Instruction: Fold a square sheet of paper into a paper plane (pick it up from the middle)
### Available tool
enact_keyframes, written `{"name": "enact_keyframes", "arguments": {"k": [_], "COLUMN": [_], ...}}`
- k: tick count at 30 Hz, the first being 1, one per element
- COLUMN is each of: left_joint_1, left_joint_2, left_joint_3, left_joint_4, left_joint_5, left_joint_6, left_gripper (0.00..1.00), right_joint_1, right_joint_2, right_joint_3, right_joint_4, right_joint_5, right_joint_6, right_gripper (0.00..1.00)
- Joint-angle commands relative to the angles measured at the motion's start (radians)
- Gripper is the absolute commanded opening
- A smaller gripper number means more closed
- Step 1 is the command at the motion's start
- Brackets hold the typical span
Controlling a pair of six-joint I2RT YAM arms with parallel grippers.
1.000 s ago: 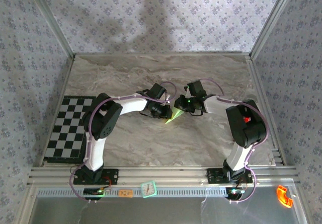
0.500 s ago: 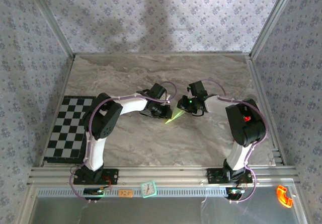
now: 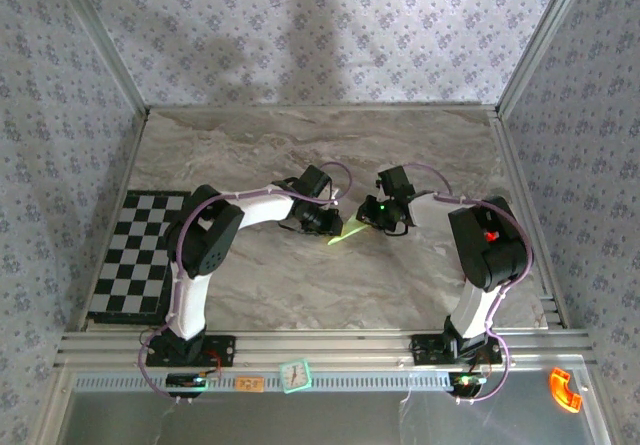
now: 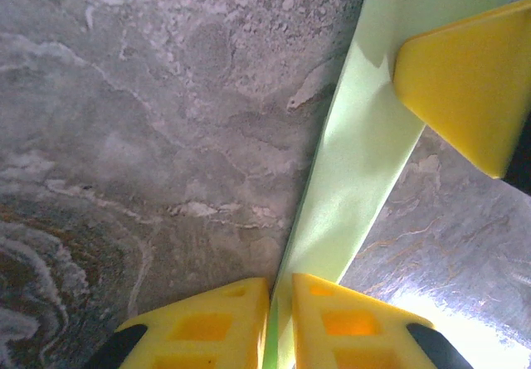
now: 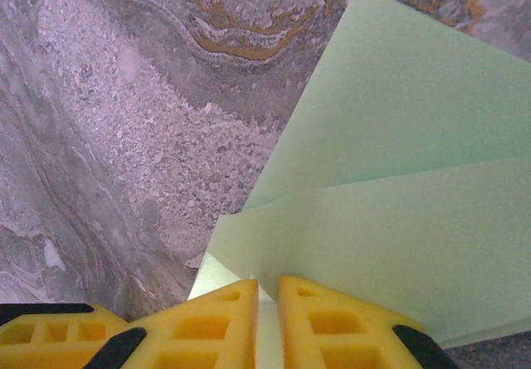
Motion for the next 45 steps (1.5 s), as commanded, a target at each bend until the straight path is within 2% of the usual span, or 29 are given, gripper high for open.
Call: {"name": "enact_keyframes", "arguments": {"k": [1,6,12,14,16,18,21,26,35,45], "left_joint_1": [-0.028,-0.028,-0.020,-0.011,-0.004,-0.007,-0.017,-0.035,-0.036,-0.033], "left_joint_2": [0.052,-0.009,-0.169,-0.213,-0.241,-0.237,-0.198,-0.108,-0.001,0.067], "left_joint_3": [-0.019,-0.033,-0.073,-0.090,-0.103,-0.093,-0.070,-0.003,0.070,0.108], "left_joint_4": [-0.094,-0.083,-0.043,-0.017,0.028,0.061,0.103,0.106,0.089,0.055], "left_joint_5": [-0.046,-0.072,-0.248,-0.274,-0.239,-0.159,-0.056,0.024,0.064,0.056], "left_joint_6": [-0.011,-0.026,-0.077,-0.089,-0.087,-0.066,-0.058,-0.055,-0.049,-0.022], "left_gripper": [0.18,0.21,0.33,0.35,0.36,0.35,0.26,0.16,0.09,0.07], "right_joint_1": [-0.016,-0.036,-0.063,-0.061,-0.058,-0.055,-0.057,-0.060,-0.062,-0.068], "right_joint_2": [0.027,0.046,0.090,0.096,0.101,0.106,0.112,0.118,0.126,0.141], "right_joint_3": [-0.029,-0.063,-0.073,-0.064,-0.054,-0.047,-0.042,-0.041,-0.035,-0.025], "right_joint_4": [-0.014,0.026,0.075,0.080,0.078,0.073,0.067,0.052,0.037,0.016], "right_joint_5": [0.023,-0.020,-0.102,-0.120,-0.129,-0.131,-0.133,-0.134,-0.140,-0.152], "right_joint_6": [-0.021,-0.055,-0.148,-0.166,-0.173,-0.174,-0.172,-0.176,-0.181,-0.189], "right_gripper": [0.17,0.17,0.16,0.16,0.16,0.16,0.16,0.15,0.14,0.11]}}
